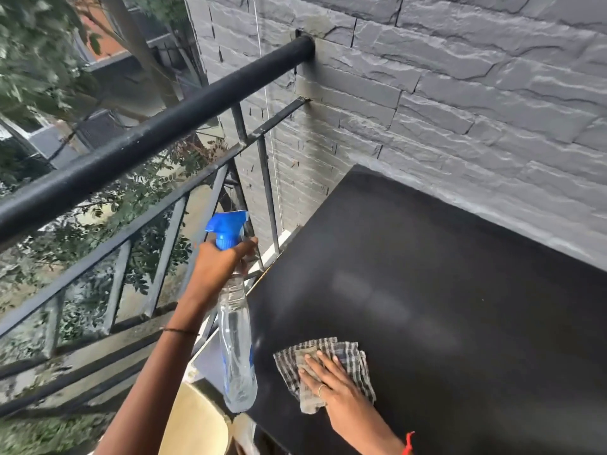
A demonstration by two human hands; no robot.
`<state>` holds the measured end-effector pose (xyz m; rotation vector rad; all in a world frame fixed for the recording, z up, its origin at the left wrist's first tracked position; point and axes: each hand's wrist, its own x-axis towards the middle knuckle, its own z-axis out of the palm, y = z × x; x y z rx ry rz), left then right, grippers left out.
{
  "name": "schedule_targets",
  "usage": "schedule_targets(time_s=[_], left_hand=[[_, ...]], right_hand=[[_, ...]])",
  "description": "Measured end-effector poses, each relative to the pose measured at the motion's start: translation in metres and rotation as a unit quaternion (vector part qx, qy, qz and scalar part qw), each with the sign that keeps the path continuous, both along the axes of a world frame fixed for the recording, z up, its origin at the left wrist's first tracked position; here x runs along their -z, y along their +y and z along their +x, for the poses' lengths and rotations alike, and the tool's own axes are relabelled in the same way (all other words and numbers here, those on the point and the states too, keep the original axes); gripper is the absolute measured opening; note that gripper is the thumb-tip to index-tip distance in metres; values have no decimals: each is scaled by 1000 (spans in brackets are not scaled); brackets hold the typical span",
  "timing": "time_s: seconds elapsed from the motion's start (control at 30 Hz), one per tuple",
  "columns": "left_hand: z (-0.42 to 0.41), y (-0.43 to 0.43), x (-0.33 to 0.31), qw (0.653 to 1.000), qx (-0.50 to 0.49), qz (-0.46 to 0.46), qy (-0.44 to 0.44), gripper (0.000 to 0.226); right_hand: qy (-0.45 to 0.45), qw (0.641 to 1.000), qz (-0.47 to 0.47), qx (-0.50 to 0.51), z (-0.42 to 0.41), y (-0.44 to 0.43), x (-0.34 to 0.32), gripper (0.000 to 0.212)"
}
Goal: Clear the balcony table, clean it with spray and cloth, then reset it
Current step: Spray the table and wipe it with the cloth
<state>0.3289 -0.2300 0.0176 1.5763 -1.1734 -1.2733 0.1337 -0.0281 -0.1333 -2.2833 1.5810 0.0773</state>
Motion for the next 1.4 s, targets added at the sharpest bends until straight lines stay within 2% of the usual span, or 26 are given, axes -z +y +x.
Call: schedule_targets(time_s=[0.07,0.17,0.23,0.3,0.37,0.43,0.5,0.57,0.63,0.7,0.83,1.0,1.17,1.3,1.4], left_hand=[[8,23,-3,1000,8,-3,1,16],[18,54,-5,999,29,-24,2,15],[24,71,-5,999,33,-34,0,15],[31,92,-6,999,34,-23,-1,15],[40,115,-8,999,43,-10,3,22],[47,135,-8,999,52,1,11,31],[53,153,-8,998,52,0,23,24],[59,171,-8,998,53,-7,33,14],[66,188,-8,998,56,-19,33,14],[74,201,-7,998,55,-27,27,13],[91,220,-4,998,33,-51,14,14],[113,239,-1,996,-13,-82,20,23],[140,257,-1,990,-55,-125,22,20],[164,273,7,986,-101,-131,25,21],[187,281,16,981,-140,-136,15,23]], right_hand=[[-5,999,-16,37,8,29,-4,86],[-82,982,-73,156,21,66,-2,85],[-130,969,-47,204,33,85,-4,80],[-136,970,-40,197,48,106,-8,76],[-179,962,28,204,54,122,-19,73],[-254,925,64,274,47,116,-33,63],[-209,919,53,330,26,105,-41,58],[-148,919,82,356,9,99,-40,76],[-125,915,127,361,4,96,-37,94],[-98,915,142,364,6,93,-36,99],[-50,921,138,361,13,91,-39,74],[-44,920,138,364,23,94,-44,45],[-58,925,155,342,28,100,-51,37],[-80,940,171,285,35,102,-52,72],[-125,944,184,244,51,92,-57,65]])
